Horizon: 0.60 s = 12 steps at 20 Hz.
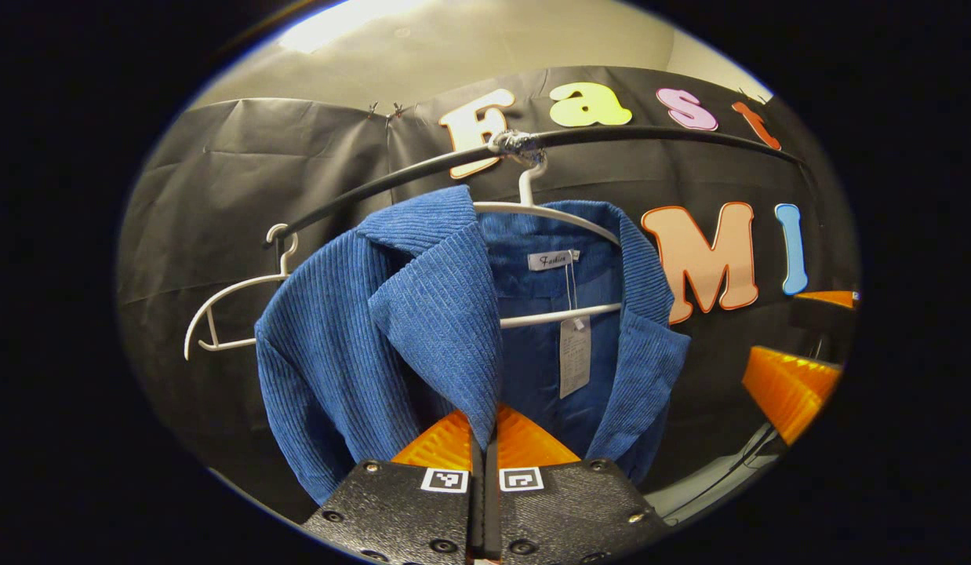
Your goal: Grasp the clothes on the hanger with both hands and then place them into the laundry hamper below.
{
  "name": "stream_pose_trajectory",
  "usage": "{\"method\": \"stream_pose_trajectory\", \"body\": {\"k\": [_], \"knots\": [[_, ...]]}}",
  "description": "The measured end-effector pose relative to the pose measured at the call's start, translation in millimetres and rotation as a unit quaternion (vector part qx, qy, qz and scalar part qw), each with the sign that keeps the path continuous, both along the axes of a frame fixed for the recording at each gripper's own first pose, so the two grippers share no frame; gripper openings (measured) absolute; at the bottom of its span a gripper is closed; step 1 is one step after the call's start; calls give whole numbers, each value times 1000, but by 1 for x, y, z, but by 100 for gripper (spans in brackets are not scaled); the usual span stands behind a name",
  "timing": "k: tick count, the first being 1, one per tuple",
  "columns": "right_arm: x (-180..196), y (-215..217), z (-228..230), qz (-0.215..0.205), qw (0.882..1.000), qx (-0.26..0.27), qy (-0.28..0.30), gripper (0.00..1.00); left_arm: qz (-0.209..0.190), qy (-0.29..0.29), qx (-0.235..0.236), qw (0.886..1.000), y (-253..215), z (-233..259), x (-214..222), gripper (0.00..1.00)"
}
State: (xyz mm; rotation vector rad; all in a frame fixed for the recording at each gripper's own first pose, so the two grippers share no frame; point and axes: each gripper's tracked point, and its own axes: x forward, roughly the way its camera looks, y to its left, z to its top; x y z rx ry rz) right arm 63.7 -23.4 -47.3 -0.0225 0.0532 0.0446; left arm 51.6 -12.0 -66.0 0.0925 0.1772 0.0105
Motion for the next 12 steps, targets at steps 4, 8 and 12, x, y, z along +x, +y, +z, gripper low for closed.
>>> {"method": "stream_pose_trajectory", "body": {"k": [4,8,12], "knots": [[8,12,-7,13,1000,5,8,94,7,-19,-6,1000,12,22,-9,1],[19,23,-11,23,1000,15,13,94,29,-44,-3,999,33,48,-15,0],[40,33,-16,25,999,29,21,94,53,-57,2,997,54,64,-20,0]]}}
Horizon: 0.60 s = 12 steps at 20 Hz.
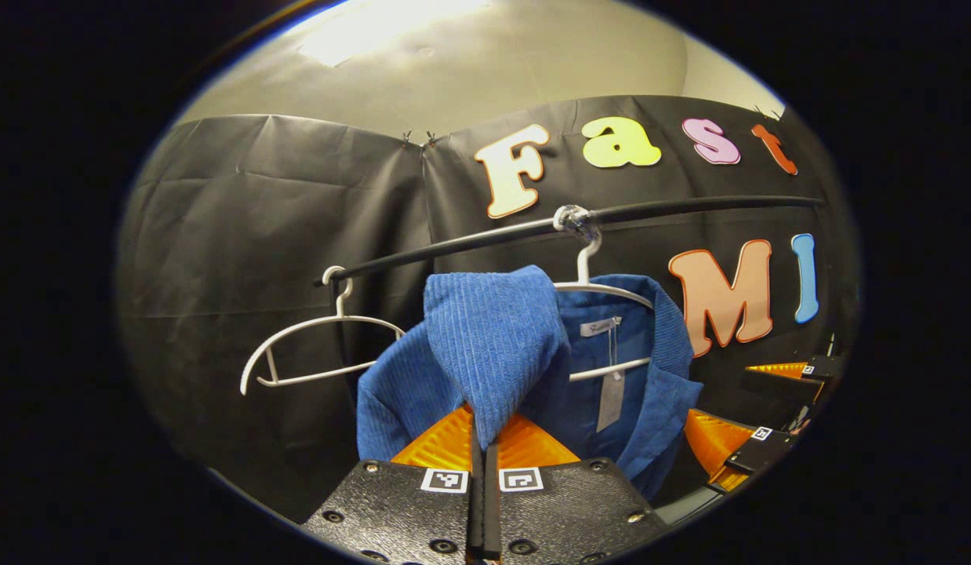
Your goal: Grasp the clothes on the hanger with both hands and then place them into the laundry hamper below.
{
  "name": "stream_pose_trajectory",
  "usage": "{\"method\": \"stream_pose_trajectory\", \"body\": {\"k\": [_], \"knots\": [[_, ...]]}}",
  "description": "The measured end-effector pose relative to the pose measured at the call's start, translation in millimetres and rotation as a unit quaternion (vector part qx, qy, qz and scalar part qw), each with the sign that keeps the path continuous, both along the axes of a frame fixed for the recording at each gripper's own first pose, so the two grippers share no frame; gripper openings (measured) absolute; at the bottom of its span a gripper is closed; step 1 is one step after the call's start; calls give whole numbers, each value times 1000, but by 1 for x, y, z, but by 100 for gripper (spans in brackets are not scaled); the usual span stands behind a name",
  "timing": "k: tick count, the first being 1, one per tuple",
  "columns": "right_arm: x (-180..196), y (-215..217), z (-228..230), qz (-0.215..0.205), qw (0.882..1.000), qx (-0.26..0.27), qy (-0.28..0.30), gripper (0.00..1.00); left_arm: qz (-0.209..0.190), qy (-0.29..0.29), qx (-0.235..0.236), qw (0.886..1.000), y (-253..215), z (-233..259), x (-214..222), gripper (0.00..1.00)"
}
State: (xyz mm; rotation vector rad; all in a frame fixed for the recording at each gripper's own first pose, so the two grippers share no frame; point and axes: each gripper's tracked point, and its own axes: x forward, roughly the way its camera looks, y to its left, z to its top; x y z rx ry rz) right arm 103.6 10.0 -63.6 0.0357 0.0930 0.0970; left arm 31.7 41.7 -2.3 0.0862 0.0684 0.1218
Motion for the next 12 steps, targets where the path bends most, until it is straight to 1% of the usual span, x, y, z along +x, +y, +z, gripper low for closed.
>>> {"method": "stream_pose_trajectory", "body": {"k": [4,6,7,9,12], "knots": [[22,4,-10,-5,1000,12,7,94,23,-5,1,1000,20,7,-3,0],[32,5,-16,-11,1000,9,11,96,32,-9,1,999,27,12,-3,0],[37,6,-20,-15,1000,6,14,94,35,-12,1,999,30,15,-2,0],[46,8,-27,-19,1000,7,20,97,43,-17,2,999,36,19,-1,0],[59,13,-33,-24,999,25,23,94,52,-21,4,998,40,20,-1,0]]}}
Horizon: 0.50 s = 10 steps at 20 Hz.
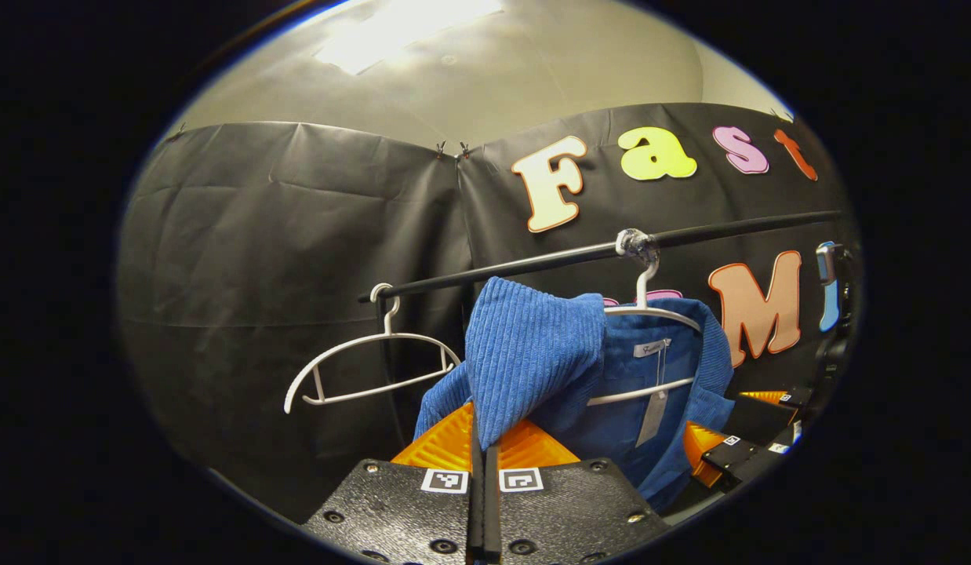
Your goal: Grasp the clothes on the hanger with both hands and then place them into the laundry hamper below.
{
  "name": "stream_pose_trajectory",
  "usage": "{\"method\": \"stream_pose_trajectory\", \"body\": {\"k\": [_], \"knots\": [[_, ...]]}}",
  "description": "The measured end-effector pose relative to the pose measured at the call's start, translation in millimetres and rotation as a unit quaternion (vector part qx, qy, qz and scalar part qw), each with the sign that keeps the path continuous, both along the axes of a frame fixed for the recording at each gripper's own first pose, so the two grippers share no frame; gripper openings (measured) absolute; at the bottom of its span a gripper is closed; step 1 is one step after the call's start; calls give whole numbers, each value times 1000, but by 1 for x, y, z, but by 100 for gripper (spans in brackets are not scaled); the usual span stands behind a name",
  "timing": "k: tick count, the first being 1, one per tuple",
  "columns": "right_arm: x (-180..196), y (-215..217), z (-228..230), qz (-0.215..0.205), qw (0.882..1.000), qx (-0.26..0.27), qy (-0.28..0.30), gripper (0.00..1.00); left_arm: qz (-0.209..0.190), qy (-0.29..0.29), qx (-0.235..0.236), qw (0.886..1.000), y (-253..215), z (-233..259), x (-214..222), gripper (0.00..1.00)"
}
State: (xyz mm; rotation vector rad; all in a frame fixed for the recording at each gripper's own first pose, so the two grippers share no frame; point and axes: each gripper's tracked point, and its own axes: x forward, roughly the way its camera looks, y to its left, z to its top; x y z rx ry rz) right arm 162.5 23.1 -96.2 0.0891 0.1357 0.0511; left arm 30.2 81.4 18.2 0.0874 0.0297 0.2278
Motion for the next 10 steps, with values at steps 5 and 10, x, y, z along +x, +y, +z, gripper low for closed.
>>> {"method": "stream_pose_trajectory", "body": {"k": [5,10], "knots": [[23,12,-15,-4,1000,20,16,95,6,-2,5,1000,4,1,2,0],[35,17,-34,-3,999,13,34,94,9,1,8,1000,5,0,2,0]]}}
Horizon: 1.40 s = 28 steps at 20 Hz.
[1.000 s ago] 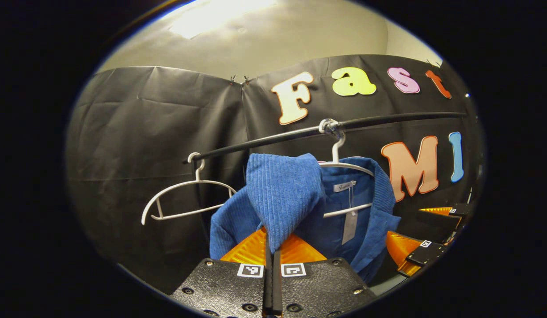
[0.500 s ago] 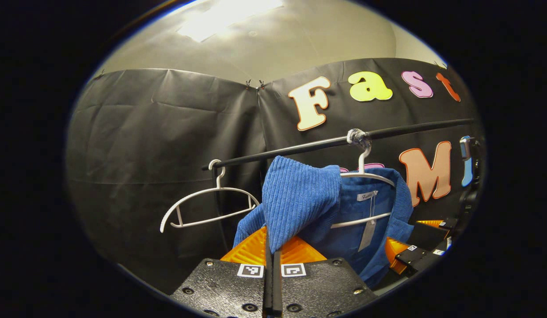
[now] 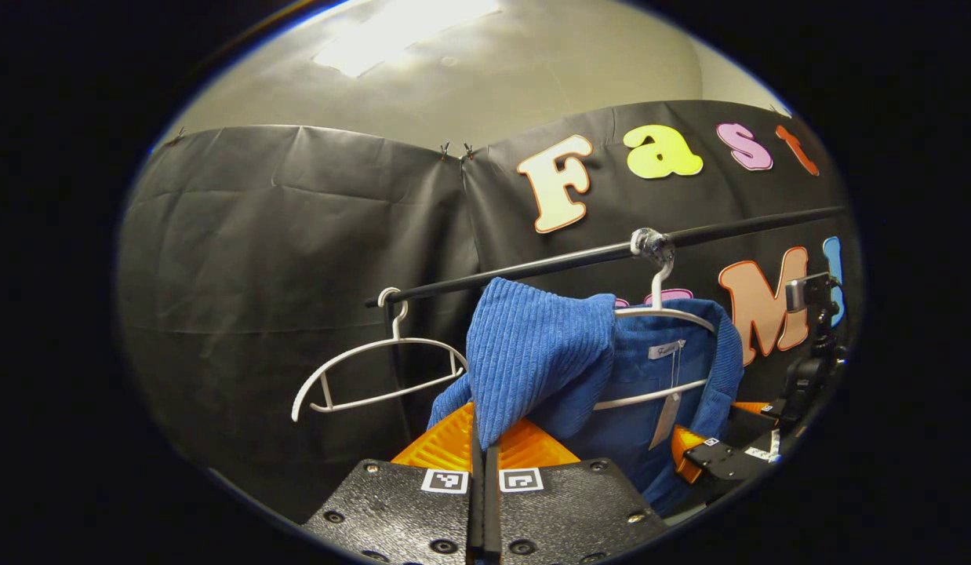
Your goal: Grasp the clothes on the hanger with both hands and then place them into the laundry hamper below.
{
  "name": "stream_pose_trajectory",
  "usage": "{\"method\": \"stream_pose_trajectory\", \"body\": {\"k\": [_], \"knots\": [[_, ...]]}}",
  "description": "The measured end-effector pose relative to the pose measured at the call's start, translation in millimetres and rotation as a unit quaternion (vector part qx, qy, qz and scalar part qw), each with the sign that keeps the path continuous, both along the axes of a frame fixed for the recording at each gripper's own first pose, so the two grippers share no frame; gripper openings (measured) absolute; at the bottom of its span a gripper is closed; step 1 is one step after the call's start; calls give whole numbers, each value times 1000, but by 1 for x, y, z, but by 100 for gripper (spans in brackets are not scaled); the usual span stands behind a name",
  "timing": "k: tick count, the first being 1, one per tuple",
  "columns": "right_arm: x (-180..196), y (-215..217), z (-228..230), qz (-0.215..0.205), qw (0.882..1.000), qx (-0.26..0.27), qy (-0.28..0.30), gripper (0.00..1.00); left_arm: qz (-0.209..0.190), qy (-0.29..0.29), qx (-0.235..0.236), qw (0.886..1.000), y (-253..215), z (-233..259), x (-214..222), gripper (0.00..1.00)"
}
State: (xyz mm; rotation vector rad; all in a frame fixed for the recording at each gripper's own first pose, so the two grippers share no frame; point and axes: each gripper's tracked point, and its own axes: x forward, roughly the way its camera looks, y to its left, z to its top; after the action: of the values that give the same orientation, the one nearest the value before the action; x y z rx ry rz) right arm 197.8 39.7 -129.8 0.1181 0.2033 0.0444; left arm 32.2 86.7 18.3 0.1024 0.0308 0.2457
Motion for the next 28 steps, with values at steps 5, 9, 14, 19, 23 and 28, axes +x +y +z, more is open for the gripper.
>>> {"method": "stream_pose_trajectory", "body": {"k": [5,9,14,19,23,28], "knots": [[5,-9,-9,-13,1000,-13,13,67,2,1,2,1000,2,0,1,0],[4,-22,-11,-21,999,-25,20,27,7,-1,1,1000,4,0,2,0],[2,-43,-8,-40,998,-42,29,9,22,-9,7,1000,8,3,3,0],[3,-77,8,-72,995,-68,10,9,45,-23,6,999,16,9,4,0],[10,-106,21,-96,991,-89,-10,9,65,-34,17,997,29,17,4,0],[26,-135,41,-119,986,-111,-37,9,80,-41,30,995,39,24,7,0]]}}
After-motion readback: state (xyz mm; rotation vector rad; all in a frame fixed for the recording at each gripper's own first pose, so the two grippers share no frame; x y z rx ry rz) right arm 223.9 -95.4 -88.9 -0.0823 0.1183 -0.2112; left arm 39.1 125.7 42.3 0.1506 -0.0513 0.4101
